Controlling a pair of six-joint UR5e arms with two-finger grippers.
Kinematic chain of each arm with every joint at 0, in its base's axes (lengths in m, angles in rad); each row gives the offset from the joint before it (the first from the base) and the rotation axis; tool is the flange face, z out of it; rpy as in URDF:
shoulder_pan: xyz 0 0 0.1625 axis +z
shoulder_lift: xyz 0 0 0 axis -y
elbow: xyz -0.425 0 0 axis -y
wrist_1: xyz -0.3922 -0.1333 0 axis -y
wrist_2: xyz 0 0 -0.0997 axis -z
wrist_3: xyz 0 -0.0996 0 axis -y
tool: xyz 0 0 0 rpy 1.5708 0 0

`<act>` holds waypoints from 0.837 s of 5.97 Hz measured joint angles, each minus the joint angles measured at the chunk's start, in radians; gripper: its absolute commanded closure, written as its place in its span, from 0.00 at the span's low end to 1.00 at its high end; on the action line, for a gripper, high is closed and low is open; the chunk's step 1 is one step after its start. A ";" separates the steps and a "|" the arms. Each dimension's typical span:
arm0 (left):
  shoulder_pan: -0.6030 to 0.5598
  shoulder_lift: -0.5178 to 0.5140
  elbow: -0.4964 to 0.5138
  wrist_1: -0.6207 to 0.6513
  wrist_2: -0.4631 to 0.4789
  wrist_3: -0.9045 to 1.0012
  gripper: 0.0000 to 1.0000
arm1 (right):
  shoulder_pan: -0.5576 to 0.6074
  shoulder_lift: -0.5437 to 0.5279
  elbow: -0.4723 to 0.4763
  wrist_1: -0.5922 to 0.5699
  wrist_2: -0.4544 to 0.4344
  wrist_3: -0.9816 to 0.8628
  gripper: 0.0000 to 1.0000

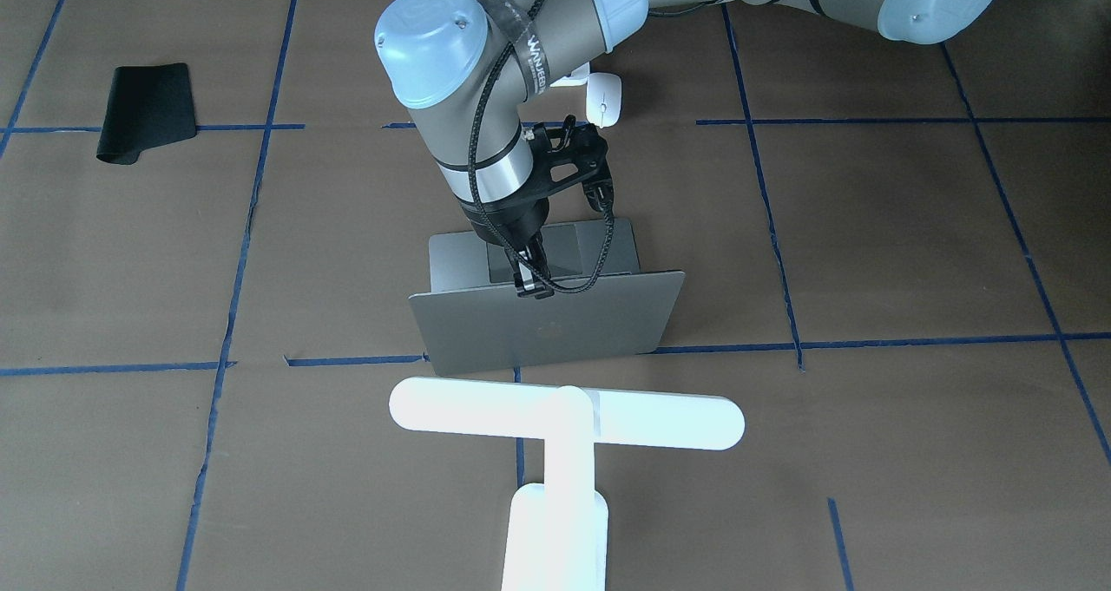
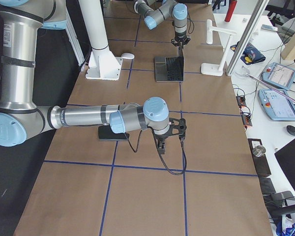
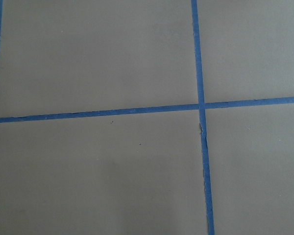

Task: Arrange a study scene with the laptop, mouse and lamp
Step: 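Lower the laptop onto the table in front of the lamp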

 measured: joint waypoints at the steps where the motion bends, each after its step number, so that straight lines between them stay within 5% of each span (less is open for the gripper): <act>1: 0.000 0.000 -0.002 0.000 0.000 0.006 0.00 | 0.000 0.001 0.000 -0.001 0.000 0.000 0.00; 5: -0.003 0.028 -0.090 0.013 0.004 0.104 0.00 | -0.001 0.005 0.004 0.001 -0.002 0.002 0.00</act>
